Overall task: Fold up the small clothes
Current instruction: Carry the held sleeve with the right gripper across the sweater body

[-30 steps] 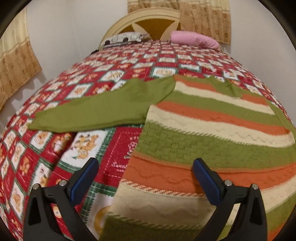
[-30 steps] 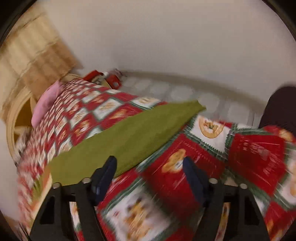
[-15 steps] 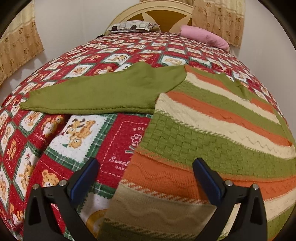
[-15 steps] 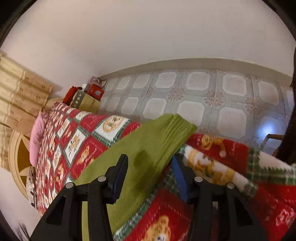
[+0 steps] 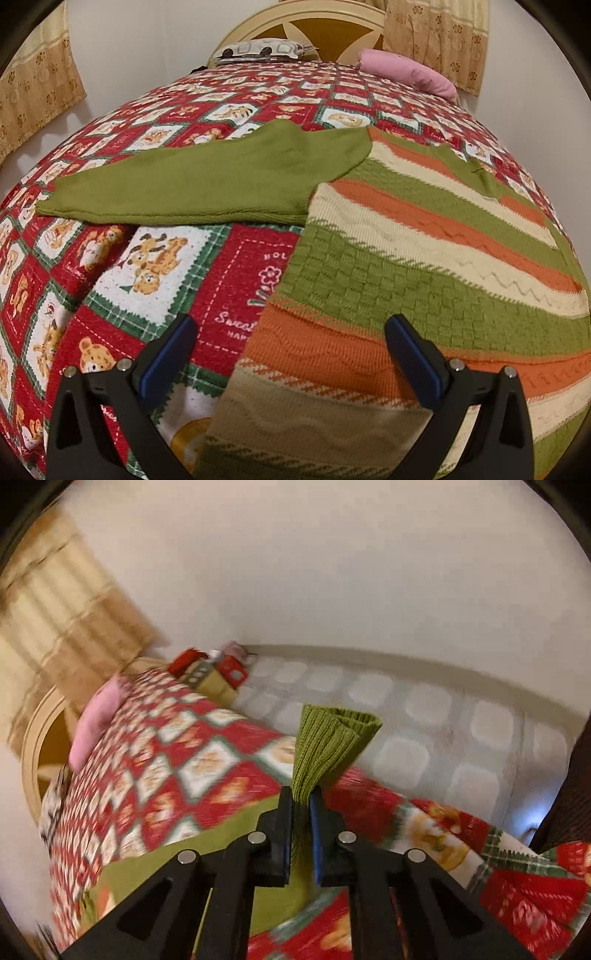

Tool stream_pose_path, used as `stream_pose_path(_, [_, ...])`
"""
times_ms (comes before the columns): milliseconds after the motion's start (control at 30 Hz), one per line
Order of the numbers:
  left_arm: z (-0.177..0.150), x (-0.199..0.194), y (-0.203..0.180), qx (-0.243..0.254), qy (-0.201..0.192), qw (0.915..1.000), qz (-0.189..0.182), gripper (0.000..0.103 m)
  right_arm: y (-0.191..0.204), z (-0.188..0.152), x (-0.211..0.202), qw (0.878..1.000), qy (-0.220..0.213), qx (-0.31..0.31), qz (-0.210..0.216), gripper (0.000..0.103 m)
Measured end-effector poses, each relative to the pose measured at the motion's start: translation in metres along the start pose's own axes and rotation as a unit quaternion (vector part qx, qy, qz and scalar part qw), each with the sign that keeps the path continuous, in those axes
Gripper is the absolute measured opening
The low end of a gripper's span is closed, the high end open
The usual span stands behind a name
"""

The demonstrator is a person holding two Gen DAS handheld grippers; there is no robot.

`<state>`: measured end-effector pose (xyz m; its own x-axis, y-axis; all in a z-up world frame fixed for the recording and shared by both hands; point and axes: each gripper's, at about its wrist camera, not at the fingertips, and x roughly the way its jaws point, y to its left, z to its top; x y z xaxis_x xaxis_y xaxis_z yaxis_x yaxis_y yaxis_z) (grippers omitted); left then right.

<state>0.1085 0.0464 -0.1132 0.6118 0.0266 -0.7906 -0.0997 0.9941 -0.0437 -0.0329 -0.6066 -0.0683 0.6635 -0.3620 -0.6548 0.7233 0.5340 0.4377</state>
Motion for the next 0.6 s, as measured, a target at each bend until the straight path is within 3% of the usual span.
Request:
stream_pose_path(133, [0.0, 0.0, 0.001, -0.002, 0.0, 1.0, -0.003, 0.103, 0.062, -0.01, -0.03, 0.998, -0.005, -0.061, 0.036, 0.008])
stream_pose_path(267, [0.0, 0.0, 0.003, -0.004, -0.001, 1.0, -0.007, 0.103, 0.136, -0.043, -0.054, 0.989, 0.003, -0.134, 0.07, 0.008])
stream_pose_path(433, [0.0, -0.001, 0.005, -0.008, -0.002, 0.9999, -0.013, 0.103, 0.233, -0.112, -0.067, 0.967, 0.039, -0.221, 0.119, 0.008])
stream_pose_path(600, [0.0, -0.001, 0.007, -0.011, -0.003, 0.9997, -0.019, 0.103, 0.306, -0.182, -0.064, 0.945, 0.061, -0.281, 0.153, 0.008])
